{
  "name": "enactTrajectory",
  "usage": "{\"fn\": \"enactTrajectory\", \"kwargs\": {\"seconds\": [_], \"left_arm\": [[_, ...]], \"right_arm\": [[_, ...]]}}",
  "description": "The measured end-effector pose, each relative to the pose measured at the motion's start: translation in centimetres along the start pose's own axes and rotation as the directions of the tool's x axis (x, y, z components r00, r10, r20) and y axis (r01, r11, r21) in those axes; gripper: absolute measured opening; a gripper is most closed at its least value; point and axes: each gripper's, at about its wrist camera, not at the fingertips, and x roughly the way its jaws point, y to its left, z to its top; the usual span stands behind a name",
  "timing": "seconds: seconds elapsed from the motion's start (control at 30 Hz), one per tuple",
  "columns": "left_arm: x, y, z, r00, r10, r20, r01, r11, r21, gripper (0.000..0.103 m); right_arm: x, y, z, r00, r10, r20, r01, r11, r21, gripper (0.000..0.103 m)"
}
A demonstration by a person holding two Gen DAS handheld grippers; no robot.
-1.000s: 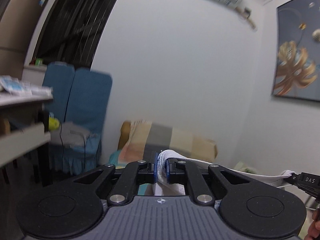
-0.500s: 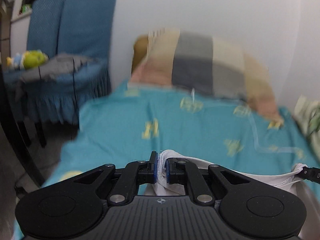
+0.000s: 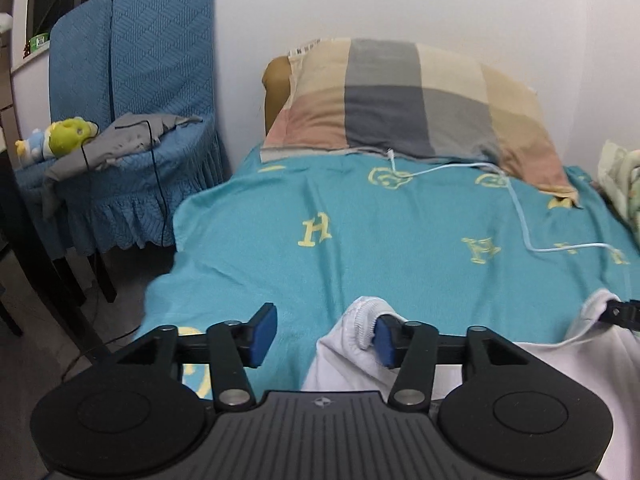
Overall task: Fold clothes
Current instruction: 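Lower the shirt onto the bed and open both grippers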
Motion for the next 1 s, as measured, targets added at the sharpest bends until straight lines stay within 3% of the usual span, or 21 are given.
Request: {"fn": "enactTrajectory", "kwargs": {"seconds": [0.03, 0.37, 0.67, 0.83, 1.0], "left_arm": [[-1.5, 0.0, 0.2, 1.000, -0.004, 0.004, 0.004, 1.000, 0.009, 0.054], [-21.1, 0.1, -1.7, 0.995, -0.044, 0.094, 0.039, 0.998, 0.059, 0.062], [-36.6, -0.8, -8.2, 0.987, -0.077, 0.141, 0.067, 0.995, 0.072, 0.063], [-42.0, -1.9, -12.5, 0.986, -0.092, 0.140, 0.081, 0.993, 0.081, 0.063], [-44.2, -2.7, -17.0, 0.980, -0.152, 0.129, 0.140, 0.985, 0.096, 0.065]], "right_arm": [[-1.3, 0.0, 0.1, 1.000, 0.004, 0.007, -0.004, 1.000, 0.000, 0.070], [-16.2, 2.1, -2.3, 0.998, 0.065, 0.024, -0.063, 0.994, -0.094, 0.069], [-31.1, 2.2, -7.2, 0.989, 0.125, 0.075, -0.122, 0.992, -0.044, 0.069], [-37.4, 2.5, -10.2, 0.989, 0.124, 0.076, -0.118, 0.989, -0.085, 0.069], [-41.0, 2.3, -12.8, 0.988, 0.129, 0.081, -0.123, 0.990, -0.074, 0.069]]}}
